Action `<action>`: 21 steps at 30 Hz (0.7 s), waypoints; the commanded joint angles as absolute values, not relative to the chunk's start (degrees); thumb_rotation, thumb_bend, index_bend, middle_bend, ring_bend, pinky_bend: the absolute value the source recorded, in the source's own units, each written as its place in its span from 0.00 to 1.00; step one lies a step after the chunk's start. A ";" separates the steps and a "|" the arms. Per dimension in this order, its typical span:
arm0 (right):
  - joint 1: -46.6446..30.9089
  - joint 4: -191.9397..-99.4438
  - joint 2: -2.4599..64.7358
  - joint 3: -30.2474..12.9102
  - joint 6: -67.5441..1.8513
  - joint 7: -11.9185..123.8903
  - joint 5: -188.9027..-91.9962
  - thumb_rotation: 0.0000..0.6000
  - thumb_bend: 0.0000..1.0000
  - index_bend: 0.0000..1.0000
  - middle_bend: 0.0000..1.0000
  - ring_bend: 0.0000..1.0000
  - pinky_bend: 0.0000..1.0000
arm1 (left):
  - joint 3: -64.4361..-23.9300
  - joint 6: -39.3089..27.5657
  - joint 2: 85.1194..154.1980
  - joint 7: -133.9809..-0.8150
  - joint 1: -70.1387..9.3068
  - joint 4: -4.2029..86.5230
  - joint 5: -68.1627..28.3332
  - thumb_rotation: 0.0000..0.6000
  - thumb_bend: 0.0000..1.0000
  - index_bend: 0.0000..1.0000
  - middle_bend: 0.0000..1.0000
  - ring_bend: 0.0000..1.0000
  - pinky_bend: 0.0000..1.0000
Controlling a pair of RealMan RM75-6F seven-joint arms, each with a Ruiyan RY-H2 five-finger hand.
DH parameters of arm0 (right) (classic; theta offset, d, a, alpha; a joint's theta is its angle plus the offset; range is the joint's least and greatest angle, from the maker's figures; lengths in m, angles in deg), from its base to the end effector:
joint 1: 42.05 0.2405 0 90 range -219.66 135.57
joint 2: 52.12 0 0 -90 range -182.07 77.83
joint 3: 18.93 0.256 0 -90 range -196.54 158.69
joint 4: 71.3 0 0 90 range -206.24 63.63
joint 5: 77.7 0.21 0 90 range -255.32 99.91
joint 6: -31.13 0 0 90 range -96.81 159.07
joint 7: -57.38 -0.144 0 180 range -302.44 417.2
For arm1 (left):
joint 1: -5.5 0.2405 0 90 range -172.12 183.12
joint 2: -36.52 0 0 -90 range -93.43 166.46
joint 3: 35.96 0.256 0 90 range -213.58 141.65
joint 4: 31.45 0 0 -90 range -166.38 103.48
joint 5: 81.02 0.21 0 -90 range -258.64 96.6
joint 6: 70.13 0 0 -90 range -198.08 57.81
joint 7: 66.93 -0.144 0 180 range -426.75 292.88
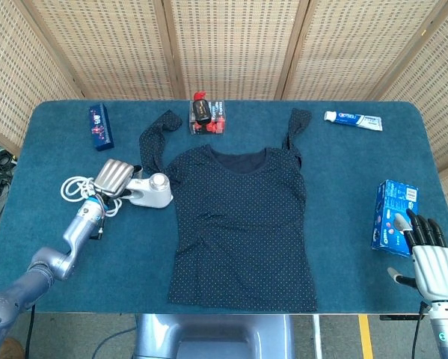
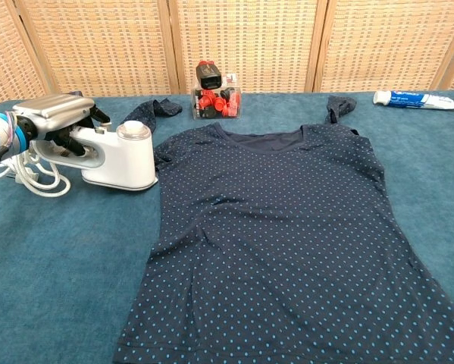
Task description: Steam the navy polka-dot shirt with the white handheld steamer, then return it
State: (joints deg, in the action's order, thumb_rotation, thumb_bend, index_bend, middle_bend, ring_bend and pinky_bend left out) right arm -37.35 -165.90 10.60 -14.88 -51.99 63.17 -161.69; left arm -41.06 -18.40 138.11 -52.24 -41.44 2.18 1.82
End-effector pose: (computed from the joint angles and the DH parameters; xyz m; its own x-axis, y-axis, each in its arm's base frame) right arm -0.3101 -0.1839 0.1634 0.4682 -0.0204 0.8834 -0.8832 0.0211 0.4686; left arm -0.2318 0.4317 -0.0030 0.5653 0.1261 0.8152 0.7925 -0.3573 -0.4943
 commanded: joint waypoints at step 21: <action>-37.34 -166.16 9.95 -14.44 -51.94 61.94 -160.83 1.00 0.00 0.02 0.00 0.00 0.00 | -43.75 -6.90 141.53 -44.44 -46.43 3.75 6.24 1.00 0.57 1.00 0.92 0.85 1.00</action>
